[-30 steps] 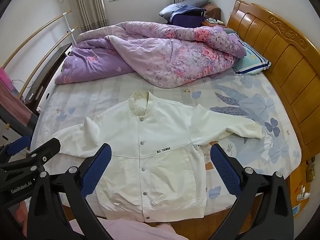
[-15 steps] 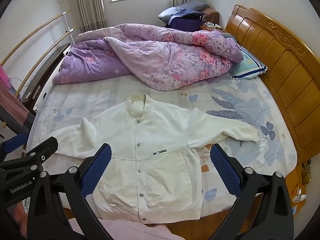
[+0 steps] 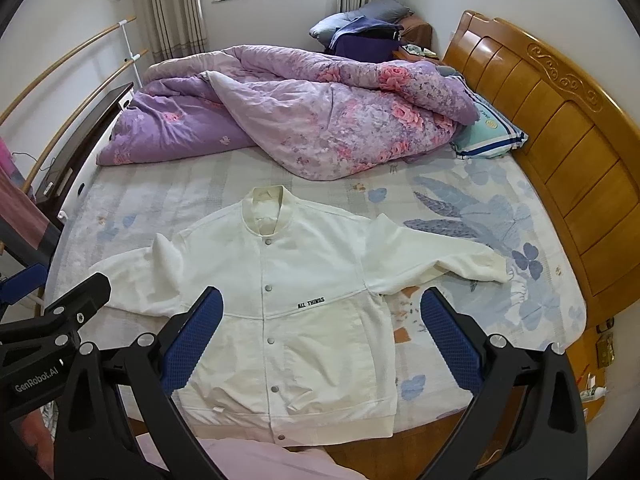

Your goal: Fold large clothes

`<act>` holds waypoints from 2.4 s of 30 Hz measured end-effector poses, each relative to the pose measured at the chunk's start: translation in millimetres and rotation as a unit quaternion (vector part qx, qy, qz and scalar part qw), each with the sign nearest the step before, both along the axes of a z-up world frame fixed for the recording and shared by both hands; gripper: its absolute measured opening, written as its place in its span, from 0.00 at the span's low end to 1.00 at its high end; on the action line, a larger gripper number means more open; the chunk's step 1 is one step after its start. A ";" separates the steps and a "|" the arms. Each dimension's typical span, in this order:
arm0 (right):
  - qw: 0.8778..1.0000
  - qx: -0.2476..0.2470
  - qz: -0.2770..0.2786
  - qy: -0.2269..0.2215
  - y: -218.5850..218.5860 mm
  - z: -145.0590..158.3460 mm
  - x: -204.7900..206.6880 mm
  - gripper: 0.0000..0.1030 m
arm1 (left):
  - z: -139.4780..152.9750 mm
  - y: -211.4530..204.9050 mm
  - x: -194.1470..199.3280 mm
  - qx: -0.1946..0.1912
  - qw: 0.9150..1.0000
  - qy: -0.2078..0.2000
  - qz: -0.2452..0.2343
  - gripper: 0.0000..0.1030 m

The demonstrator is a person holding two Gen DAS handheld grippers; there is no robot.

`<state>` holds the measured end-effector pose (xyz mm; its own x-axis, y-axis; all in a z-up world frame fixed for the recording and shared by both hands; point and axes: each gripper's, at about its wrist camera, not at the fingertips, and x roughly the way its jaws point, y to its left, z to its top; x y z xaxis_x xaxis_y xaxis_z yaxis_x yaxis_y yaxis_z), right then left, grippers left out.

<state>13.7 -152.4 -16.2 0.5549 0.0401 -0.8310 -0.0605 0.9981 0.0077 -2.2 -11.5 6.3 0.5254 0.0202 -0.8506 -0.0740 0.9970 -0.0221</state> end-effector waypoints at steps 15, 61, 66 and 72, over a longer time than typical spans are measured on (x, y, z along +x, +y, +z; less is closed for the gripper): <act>1.000 0.013 -0.001 0.013 3.0 -9.0 -0.8 0.93 | -3.6 6.3 5.7 -0.014 1.000 0.011 -0.007 0.95; 1.000 0.007 0.005 0.017 5.0 -10.9 -11.6 0.93 | -10.0 13.4 -3.6 -0.019 1.000 0.016 -0.007 0.95; 1.000 0.008 0.004 0.016 5.3 -10.5 -10.5 0.93 | -9.7 12.3 -3.1 -0.017 1.000 0.016 -0.007 0.95; 1.000 0.005 0.003 0.012 5.2 -10.6 -11.1 0.93 | -11.0 11.8 -4.9 -0.021 1.000 0.016 -0.008 0.95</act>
<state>2.6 -147.2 -26.8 0.5353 0.0521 -0.8431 -0.0657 0.9976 0.0199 -7.1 0.3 -4.6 0.4983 -0.0247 -0.8667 -0.0596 0.9963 -0.0627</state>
